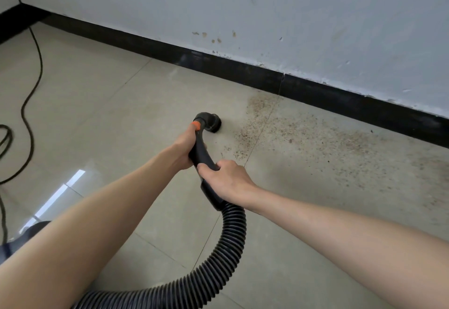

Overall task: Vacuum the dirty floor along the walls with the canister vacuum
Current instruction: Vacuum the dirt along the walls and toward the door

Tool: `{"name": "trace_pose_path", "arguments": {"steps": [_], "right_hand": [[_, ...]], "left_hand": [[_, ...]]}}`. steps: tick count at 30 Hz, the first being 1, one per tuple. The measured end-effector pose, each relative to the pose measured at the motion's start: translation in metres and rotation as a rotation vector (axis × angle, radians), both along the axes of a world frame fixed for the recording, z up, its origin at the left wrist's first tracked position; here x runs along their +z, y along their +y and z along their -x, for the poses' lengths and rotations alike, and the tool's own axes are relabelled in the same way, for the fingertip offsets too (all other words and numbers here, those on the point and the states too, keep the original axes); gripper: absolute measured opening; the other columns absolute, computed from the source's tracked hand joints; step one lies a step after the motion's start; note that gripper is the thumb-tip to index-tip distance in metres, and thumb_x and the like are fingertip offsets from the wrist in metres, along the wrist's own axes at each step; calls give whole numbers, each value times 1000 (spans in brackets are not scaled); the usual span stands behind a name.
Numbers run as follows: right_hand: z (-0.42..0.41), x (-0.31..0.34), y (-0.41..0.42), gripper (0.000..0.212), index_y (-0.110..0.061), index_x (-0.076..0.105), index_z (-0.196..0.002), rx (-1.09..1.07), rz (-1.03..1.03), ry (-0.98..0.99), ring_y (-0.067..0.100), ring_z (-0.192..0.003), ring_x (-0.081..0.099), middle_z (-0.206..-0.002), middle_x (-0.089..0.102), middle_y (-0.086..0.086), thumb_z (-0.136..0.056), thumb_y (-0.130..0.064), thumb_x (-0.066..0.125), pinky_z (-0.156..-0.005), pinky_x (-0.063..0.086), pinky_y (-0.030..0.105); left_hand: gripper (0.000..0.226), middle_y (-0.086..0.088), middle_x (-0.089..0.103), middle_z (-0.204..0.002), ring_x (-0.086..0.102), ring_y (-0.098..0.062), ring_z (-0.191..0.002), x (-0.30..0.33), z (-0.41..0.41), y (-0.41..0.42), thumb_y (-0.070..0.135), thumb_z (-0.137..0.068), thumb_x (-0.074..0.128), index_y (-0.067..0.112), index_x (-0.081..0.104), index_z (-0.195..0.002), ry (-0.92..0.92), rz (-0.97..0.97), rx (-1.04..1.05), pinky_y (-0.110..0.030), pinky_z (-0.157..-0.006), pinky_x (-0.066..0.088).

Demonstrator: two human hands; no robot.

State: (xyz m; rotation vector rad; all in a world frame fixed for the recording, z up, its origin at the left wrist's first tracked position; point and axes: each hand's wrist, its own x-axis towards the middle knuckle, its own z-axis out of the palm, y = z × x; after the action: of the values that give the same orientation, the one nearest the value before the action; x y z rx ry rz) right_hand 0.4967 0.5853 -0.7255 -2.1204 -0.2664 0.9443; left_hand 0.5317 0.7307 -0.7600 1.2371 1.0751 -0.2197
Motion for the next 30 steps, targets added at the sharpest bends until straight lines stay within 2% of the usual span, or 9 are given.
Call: {"name": "trace_pose_path", "arguments": {"steps": [3, 7, 11, 18, 20, 24, 27, 30], "right_hand": [[10, -4, -12, 39, -19, 48, -80, -35, 16, -2, 26, -85, 63, -92, 63, 4, -88, -57, 43, -75, 53, 37], [12, -8, -25, 38, -20, 46, -77, -95, 24, -23, 24, -82, 60, -89, 61, 2, -90, -56, 43, -68, 45, 33], [3, -9, -26, 37, -20, 48, -74, -130, -25, -1, 24, -81, 59, -88, 61, 2, -89, -54, 46, -67, 45, 32], [-16, -14, -10, 36, -19, 51, -73, -89, -71, 3, 25, -84, 60, -93, 64, 6, -89, -51, 50, -68, 45, 32], [-18, -14, -8, 35, -19, 50, -71, -74, -90, 1, 24, -81, 58, -88, 62, 5, -90, -48, 51, -66, 43, 30], [-16, -12, -15, 37, -18, 46, -67, -68, -138, 44, 16, -67, 51, -75, 54, 0, -91, -45, 52, -57, 37, 27], [-1, -15, -20, 36, -18, 48, -69, -25, -151, 85, 15, -68, 52, -76, 55, 0, -91, -46, 54, -57, 38, 25], [18, -18, -18, 36, -18, 49, -71, 23, -146, 91, 16, -69, 54, -79, 58, 1, -91, -48, 53, -59, 40, 25]], "left_hand": [[44, -8, 51, -73, 48, -19, -61, -5, -1, -15, 53, -92, 46, 9, 48, -93, 6, 21, -77, -30, -57, 42], [46, -8, 50, -72, 48, -18, -60, -7, -8, -33, 54, -92, 47, 8, 48, -95, -19, 26, -130, -29, -57, 43], [46, -8, 51, -74, 49, -19, -61, -5, -19, -35, 53, -92, 47, 8, 48, -102, -51, -6, -157, -30, -56, 42], [43, -7, 49, -72, 47, -17, -62, 0, -27, -18, 50, -94, 44, 8, 49, -88, -51, -61, -112, -29, -58, 43], [42, -7, 50, -73, 48, -18, -63, 0, -28, -16, 49, -95, 44, 8, 48, -85, -51, -87, -96, -29, -61, 43], [37, -7, 48, -78, 47, -18, -66, 0, -23, -18, 45, -95, 44, 8, 47, -93, -50, -126, -82, -29, -60, 42], [35, -6, 46, -77, 46, -18, -66, -3, -2, -20, 45, -93, 44, 11, 46, -83, -15, -129, -45, -29, -60, 42], [36, -6, 45, -78, 46, -19, -66, -3, 22, -14, 46, -92, 43, 12, 46, -82, 28, -147, -28, -30, -61, 42]]}}
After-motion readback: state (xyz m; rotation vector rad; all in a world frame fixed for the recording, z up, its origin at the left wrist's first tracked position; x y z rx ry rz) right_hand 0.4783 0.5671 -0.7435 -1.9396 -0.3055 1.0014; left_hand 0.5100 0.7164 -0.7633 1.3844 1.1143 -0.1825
